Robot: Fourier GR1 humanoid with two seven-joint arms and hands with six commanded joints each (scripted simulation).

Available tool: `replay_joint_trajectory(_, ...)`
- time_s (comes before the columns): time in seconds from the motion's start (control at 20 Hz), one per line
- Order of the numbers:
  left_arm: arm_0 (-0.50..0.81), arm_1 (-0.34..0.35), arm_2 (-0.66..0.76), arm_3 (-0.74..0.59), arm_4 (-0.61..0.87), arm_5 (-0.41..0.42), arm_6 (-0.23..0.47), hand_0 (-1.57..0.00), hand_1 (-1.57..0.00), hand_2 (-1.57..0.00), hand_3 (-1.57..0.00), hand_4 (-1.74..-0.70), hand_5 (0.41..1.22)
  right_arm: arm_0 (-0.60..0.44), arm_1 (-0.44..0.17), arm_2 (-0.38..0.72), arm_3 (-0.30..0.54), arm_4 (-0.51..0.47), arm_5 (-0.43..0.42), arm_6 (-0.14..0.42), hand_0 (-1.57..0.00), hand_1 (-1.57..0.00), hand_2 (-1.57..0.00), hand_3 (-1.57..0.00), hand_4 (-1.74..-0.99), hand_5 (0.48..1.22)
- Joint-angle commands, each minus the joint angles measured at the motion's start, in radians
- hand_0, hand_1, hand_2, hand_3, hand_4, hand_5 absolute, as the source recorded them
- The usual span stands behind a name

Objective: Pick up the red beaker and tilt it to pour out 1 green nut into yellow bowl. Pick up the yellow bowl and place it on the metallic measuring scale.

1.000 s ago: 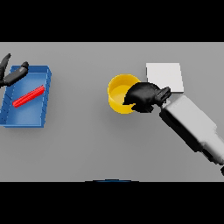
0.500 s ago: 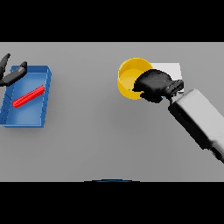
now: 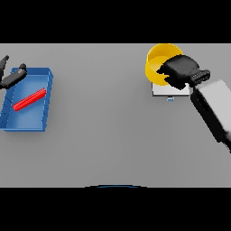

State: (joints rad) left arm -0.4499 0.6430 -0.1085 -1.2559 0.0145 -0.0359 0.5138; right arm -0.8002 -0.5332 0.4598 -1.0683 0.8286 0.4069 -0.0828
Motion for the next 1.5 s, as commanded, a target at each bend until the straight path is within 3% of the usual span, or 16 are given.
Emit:
replay_joint_trajectory(0.0,0.001,0.002,0.002,-0.001,0.004,-0.005,0.002,0.0,0.0,0.0,0.0,-0.85,0.761,-0.006,0.006,-0.008,0.039,0.004,-0.02,-0.007,-1.57,-1.57,-1.55,-1.15,-1.741,1.221)
replay_joint_trajectory(0.15,0.007,0.003,-0.001,-0.022,0.004,0.0,0.022,0.0,0.0,0.0,0.0,-0.86,0.773,-0.016,0.006,-0.031,0.125,0.011,-0.059,-0.039,-1.57,-1.57,-1.52,-1.17,-1.741,1.221)
replay_joint_trajectory(0.2,0.009,0.004,-0.001,-0.025,0.005,-0.001,0.023,0.0,0.0,0.0,0.0,-0.86,0.779,-0.029,0.026,-0.037,0.176,0.018,-0.082,-0.025,-1.57,-1.57,-1.5,-1.18,-1.741,1.221)
replay_joint_trajectory(0.3,-0.007,-0.002,-0.008,-0.005,-0.004,0.0,0.032,0.0,0.0,0.0,0.0,-0.86,0.789,-0.034,0.023,-0.043,0.23,0.023,-0.103,-0.067,-1.57,-1.57,-1.45,-1.24,-1.741,1.221)
replay_joint_trajectory(0.85,-0.009,0.001,-0.005,0.006,-0.003,-0.007,0.03,0.0,0.0,0.0,0.0,-0.84,0.783,-0.037,0.063,-0.066,0.351,0.037,-0.124,-0.079,-1.57,-1.57,-1.37,-1.45,-1.741,1.221)
replay_joint_trajectory(0.95,-0.014,0.0,-0.009,0.014,-0.008,-0.009,0.027,0.0,0.0,0.0,0.0,-0.84,0.779,-0.028,0.068,-0.072,0.345,0.033,-0.122,-0.079,-1.57,-1.5,-1.44,-1.25,-1.741,1.221)
replay_joint_trajectory(1.0,-0.011,-0.005,-0.014,0.005,-0.01,-0.005,0.027,0.0,0.0,0.0,0.0,-0.84,0.775,-0.031,0.067,-0.073,0.343,0.036,-0.114,-0.079,-1.56,-1.43,-1.34,-1.11,-1.682,1.221)
replay_joint_trajectory(1.1,-0.006,0.002,-0.007,-0.002,-0.001,-0.01,0.025,0.0,0.0,0.0,0.0,-0.84,0.774,-0.034,0.071,-0.086,0.339,0.023,-0.092,-0.058,-1.33,-1.12,-1.01,-0.82,-1.592,1.074)
replay_joint_trajectory(1.2,-0.009,0.0,-0.005,0.001,0.004,-0.012,0.033,0.0,0.0,0.0,0.0,-0.83,0.768,-0.036,0.075,-0.105,0.348,0.002,-0.072,-0.05,-0.95,-0.81,-0.71,-0.58,-1.535,0.965)
replay_joint_trajectory(1.3,-0.012,0.0,-0.002,0.003,0.003,-0.008,0.031,0.0,0.0,0.0,0.0,-0.84,0.764,-0.031,0.073,-0.113,0.345,-0.012,-0.052,-0.047,-0.61,-0.56,-0.47,-0.39,-1.496,0.89)
replay_joint_trajectory(1.45,-0.018,-0.007,-0.008,0.02,-0.003,-0.01,0.028,0.0,0.0,0.0,0.0,-0.83,0.749,-0.026,0.069,-0.11,0.338,-0.011,-0.047,-0.047,-0.31,-0.3,-0.24,-0.21,-1.461,0.833)
